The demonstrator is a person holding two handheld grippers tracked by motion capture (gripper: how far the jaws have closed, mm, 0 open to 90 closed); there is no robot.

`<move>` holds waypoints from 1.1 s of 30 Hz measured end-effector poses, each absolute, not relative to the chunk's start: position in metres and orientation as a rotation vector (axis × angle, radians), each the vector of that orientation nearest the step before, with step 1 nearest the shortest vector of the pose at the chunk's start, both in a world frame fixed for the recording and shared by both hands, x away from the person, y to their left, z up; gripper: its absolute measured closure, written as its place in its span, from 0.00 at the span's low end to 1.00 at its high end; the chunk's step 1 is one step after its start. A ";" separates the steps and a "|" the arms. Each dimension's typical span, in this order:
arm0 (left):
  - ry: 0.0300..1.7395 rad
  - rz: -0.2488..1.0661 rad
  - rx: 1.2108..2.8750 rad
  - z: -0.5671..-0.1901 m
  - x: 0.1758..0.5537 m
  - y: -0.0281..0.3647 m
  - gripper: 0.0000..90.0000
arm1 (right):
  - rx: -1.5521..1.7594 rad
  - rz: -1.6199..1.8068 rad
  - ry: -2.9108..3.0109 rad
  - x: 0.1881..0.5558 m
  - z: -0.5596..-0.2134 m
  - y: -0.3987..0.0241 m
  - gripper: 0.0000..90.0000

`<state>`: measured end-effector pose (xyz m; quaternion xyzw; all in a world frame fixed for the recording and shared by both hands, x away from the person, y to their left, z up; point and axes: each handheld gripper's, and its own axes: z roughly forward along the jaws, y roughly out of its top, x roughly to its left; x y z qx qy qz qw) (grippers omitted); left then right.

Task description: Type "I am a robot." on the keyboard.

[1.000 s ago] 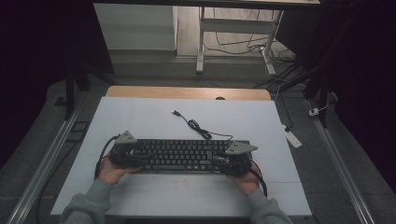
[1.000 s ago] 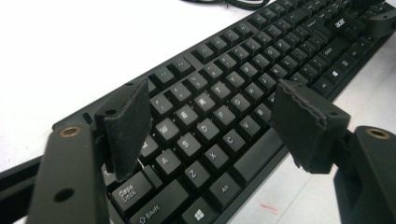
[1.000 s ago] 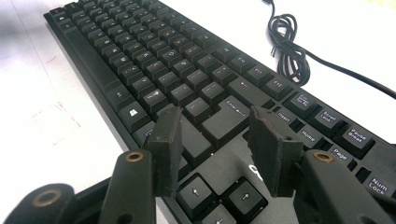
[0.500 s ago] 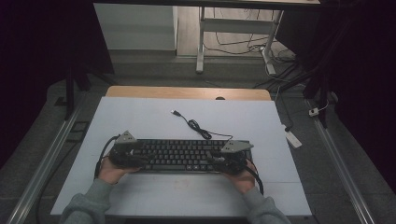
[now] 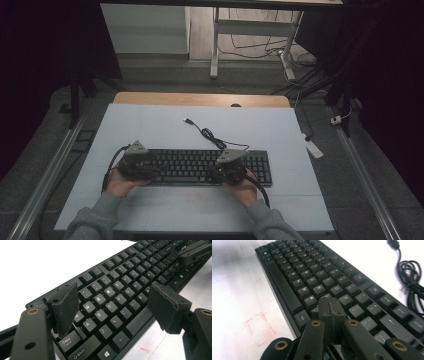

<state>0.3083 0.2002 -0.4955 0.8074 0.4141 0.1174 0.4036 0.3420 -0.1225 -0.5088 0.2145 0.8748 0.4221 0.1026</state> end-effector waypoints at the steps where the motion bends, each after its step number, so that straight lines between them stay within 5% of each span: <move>1: 1.046 0.296 2.039 -0.496 0.308 0.200 0.28 | 0.633 1.242 2.587 0.343 -0.511 -0.120 0.99; 33: 1.048 0.295 2.045 -0.496 0.308 0.200 0.29 | 0.625 1.300 2.506 0.342 -0.503 -0.121 0.95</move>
